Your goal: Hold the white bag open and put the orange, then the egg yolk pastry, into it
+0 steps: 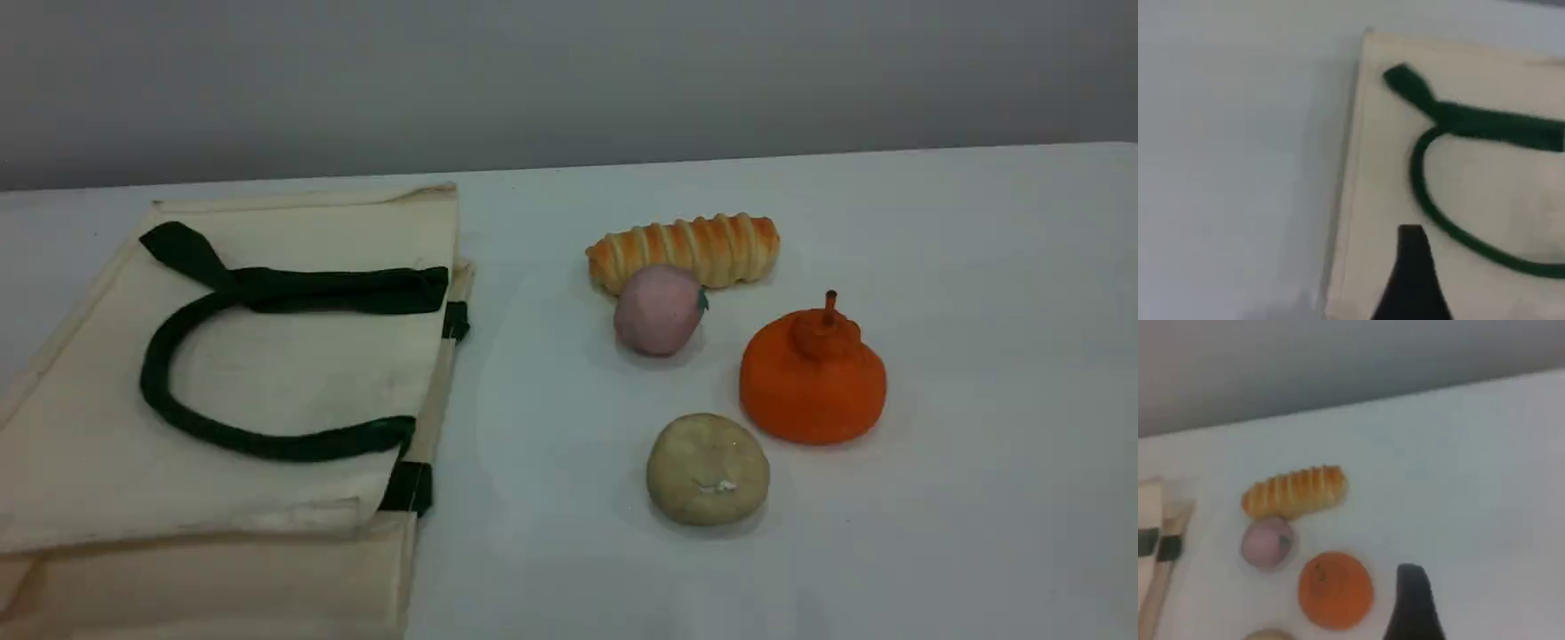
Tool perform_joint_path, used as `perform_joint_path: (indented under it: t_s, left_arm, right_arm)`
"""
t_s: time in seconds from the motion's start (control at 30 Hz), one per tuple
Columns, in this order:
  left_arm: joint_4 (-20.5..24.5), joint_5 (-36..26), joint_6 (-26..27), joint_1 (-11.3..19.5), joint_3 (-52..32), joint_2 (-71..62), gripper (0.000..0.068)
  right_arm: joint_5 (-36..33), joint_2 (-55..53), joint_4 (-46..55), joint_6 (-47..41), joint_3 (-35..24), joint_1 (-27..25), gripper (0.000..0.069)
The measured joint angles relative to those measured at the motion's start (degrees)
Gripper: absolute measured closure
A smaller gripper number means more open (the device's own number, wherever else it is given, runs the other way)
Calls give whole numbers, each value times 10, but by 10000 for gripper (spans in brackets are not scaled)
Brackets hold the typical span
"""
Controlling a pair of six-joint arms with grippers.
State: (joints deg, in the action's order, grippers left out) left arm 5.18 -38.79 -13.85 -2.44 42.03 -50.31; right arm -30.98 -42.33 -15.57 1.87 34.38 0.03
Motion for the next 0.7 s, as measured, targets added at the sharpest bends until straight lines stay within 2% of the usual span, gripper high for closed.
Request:
perform_joint_path:
  t_s: [0.2,0.4,0.7]
  left_arm:
    - [7,67,-37,0,0,-144,195]
    - [7,143,-46,0,17,-274,196]
    - [8,168,-43,0,103,-455,202]
  right_arm:
    - [80,-134,-20,0,0,0,233]
    - [140,-240,-58,24,0,0,233]
    - [182,-324,-85,44,0,0,233]
